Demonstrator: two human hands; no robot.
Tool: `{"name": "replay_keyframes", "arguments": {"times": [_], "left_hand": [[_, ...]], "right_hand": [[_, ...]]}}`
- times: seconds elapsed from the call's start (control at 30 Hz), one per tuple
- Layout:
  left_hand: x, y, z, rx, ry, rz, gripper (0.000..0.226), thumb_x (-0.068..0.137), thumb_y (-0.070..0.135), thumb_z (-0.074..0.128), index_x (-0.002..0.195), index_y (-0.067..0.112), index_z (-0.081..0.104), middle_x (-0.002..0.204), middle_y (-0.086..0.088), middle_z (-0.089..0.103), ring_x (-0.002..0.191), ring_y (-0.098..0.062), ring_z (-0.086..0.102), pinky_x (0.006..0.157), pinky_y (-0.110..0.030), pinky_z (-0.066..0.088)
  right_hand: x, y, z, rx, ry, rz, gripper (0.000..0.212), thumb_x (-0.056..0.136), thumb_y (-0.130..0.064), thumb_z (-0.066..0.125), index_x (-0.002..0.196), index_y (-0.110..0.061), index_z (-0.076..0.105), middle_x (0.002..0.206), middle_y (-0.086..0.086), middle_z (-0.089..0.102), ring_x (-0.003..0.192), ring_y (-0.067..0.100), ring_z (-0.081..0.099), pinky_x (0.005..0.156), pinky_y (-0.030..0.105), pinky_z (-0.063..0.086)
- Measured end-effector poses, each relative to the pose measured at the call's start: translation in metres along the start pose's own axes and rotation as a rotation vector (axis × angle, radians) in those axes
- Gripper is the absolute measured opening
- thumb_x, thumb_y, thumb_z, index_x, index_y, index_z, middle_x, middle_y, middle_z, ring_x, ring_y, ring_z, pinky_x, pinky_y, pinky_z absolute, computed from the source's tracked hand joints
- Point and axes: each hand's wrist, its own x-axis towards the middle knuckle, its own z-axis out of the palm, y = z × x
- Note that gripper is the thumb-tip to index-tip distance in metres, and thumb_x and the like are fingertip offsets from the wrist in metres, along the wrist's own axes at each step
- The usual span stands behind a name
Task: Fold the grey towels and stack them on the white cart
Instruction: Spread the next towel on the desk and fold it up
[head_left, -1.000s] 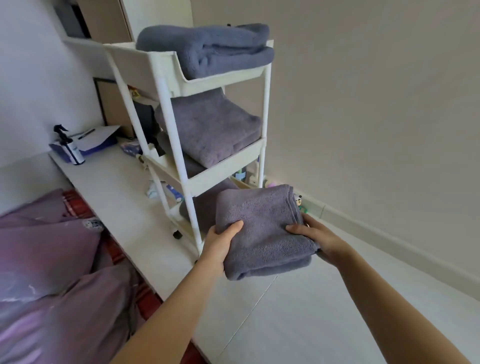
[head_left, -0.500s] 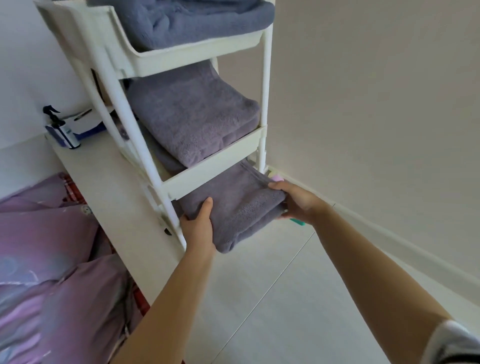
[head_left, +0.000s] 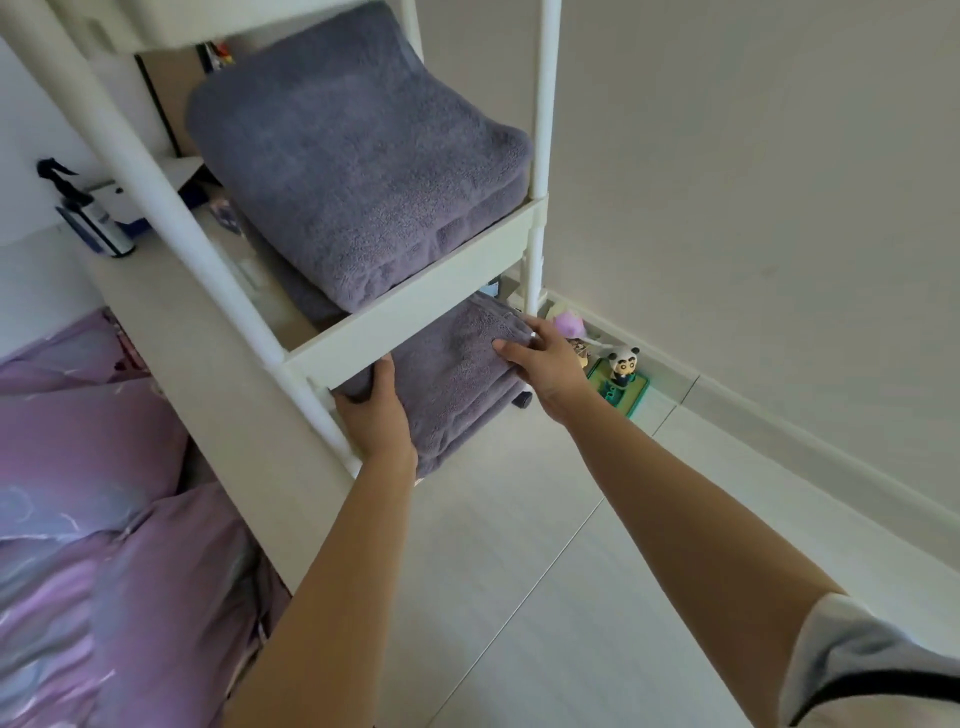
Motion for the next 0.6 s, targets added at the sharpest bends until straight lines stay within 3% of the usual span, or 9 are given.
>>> {"name": "replay_keyframes", "arguments": {"times": [0.2, 0.33, 0.4, 0.5, 0.6], "left_hand": [[-0.018, -0.008, -0.006, 0.171, -0.01, 0.176, 0.082, 0.078, 0.029, 0.075, 0.143, 0.001, 0.032, 0.141, -0.009, 0.046, 0.124, -0.02, 0.049, 0.105, -0.033, 0.04], [-0.021, -0.007, -0.003, 0.201, -0.005, 0.311, 0.076, 0.083, 0.016, 0.07, 0.144, 0.0, 0.029, 0.142, -0.009, 0.043, 0.122, -0.012, 0.045, 0.1, -0.02, 0.036], [-0.018, -0.01, -0.004, 0.204, -0.024, 0.284, 0.076, 0.084, 0.016, 0.069, 0.145, 0.0, 0.028, 0.143, -0.01, 0.042, 0.124, -0.015, 0.045, 0.101, -0.021, 0.036], [-0.013, -0.023, -0.011, 0.229, -0.035, 0.201, 0.079, 0.084, 0.024, 0.069, 0.146, 0.001, 0.025, 0.146, -0.013, 0.04, 0.129, -0.023, 0.045, 0.107, -0.033, 0.038], [-0.015, -0.019, -0.008, 0.264, -0.019, 0.21, 0.078, 0.086, 0.022, 0.067, 0.146, -0.001, 0.023, 0.147, -0.016, 0.037, 0.131, -0.025, 0.042, 0.105, -0.026, 0.034]], "right_hand": [[0.006, 0.016, 0.005, -0.067, 0.069, -0.004, 0.061, 0.075, -0.014, 0.077, 0.131, -0.013, 0.052, 0.114, 0.014, 0.064, 0.103, 0.028, 0.063, 0.091, 0.044, 0.053], [0.002, 0.009, 0.008, -0.025, 0.075, -0.055, 0.054, 0.079, -0.01, 0.073, 0.128, -0.012, 0.052, 0.114, 0.012, 0.063, 0.103, 0.025, 0.063, 0.091, 0.038, 0.052], [0.002, 0.011, 0.008, -0.086, 0.103, -0.065, 0.056, 0.08, -0.014, 0.074, 0.13, -0.014, 0.05, 0.112, 0.008, 0.062, 0.103, 0.024, 0.062, 0.091, 0.035, 0.052], [-0.001, 0.022, 0.007, -0.201, 0.135, -0.004, 0.062, 0.08, -0.024, 0.074, 0.135, -0.017, 0.046, 0.115, 0.008, 0.06, 0.104, 0.024, 0.061, 0.087, 0.035, 0.053], [-0.005, 0.022, 0.01, -0.281, 0.162, -0.033, 0.057, 0.082, -0.03, 0.071, 0.133, -0.017, 0.049, 0.116, 0.008, 0.063, 0.101, 0.024, 0.061, 0.081, 0.036, 0.052]]}}
